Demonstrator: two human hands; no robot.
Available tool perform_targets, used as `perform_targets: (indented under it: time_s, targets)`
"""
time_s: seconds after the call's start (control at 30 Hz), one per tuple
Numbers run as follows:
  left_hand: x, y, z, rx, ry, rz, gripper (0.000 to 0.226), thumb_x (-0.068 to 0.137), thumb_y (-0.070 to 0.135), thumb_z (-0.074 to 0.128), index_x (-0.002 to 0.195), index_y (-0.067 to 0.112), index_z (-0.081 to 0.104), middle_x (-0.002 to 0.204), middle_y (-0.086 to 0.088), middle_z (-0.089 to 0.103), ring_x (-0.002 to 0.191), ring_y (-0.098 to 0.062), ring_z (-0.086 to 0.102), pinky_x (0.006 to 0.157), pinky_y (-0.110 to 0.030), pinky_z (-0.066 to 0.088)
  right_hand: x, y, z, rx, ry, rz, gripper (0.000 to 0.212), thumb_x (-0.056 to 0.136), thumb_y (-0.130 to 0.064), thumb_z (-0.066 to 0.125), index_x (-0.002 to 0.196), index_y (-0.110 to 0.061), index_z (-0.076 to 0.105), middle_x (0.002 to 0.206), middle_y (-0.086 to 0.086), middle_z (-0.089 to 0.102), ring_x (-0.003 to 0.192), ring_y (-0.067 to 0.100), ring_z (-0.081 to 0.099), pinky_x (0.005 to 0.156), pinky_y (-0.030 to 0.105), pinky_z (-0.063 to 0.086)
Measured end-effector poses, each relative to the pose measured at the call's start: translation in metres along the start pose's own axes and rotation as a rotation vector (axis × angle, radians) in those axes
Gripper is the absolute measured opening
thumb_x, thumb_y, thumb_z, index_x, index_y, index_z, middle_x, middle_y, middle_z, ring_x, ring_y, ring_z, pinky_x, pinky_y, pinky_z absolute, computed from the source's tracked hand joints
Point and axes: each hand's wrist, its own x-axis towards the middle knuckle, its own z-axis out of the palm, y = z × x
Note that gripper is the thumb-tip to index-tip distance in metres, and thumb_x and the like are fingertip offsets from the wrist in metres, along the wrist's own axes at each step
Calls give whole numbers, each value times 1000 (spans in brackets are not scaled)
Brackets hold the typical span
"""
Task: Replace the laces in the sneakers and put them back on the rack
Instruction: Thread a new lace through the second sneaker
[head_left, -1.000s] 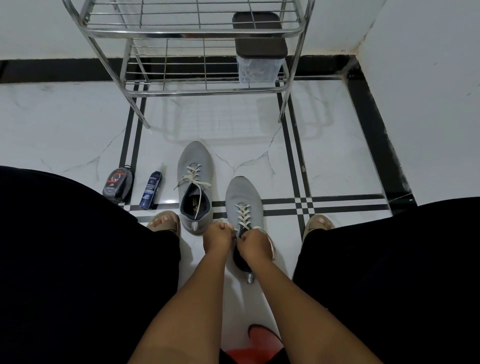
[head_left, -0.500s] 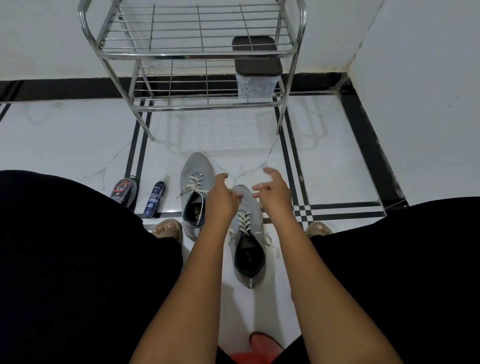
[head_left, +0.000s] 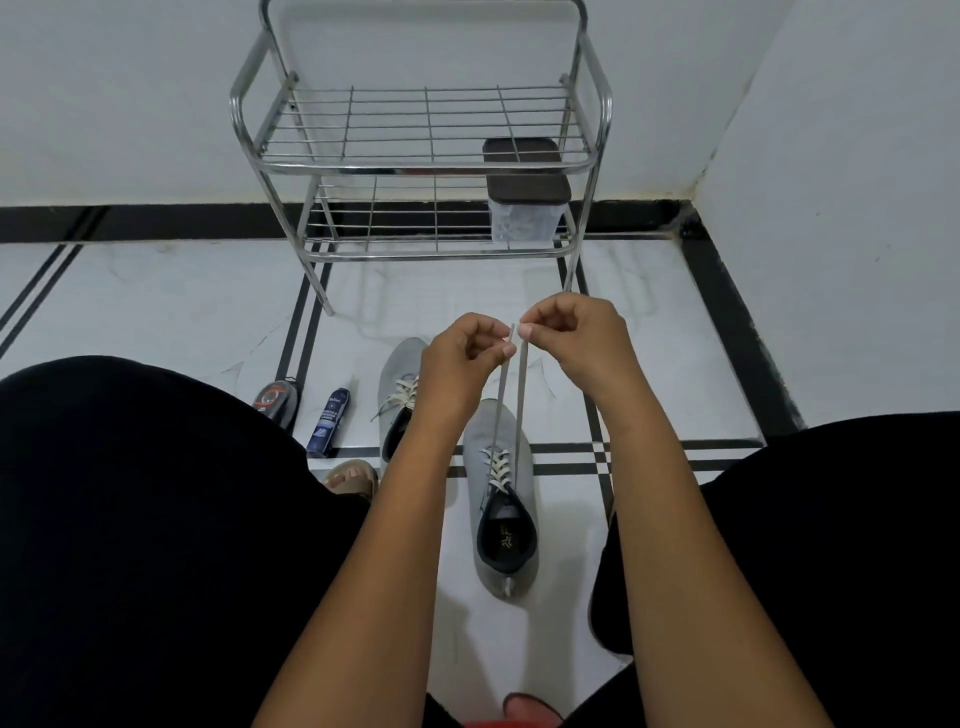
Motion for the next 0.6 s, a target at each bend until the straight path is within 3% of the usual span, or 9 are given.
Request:
perform_targets:
  time_s: [0.3, 0.6]
  targets:
    - [-6, 1, 0, -112, 28, 4, 45, 80, 17, 77, 117, 21, 52, 82, -1, 74, 86, -14, 69, 88, -33, 53, -5, 1, -2, 153, -59, 55, 7, 82, -11, 75, 88, -8, 72, 82, -2, 72, 81, 8, 67, 78, 19, 53]
    - [-6, 0, 3, -159, 5, 6, 53, 83, 13, 74, 128, 21, 47, 86, -3, 73, 87, -12, 69, 92, -34, 53, -3, 2, 1, 205, -41, 52, 8, 82, -8, 74, 89, -5, 72, 80, -1, 72, 78, 7, 67, 72, 11, 52]
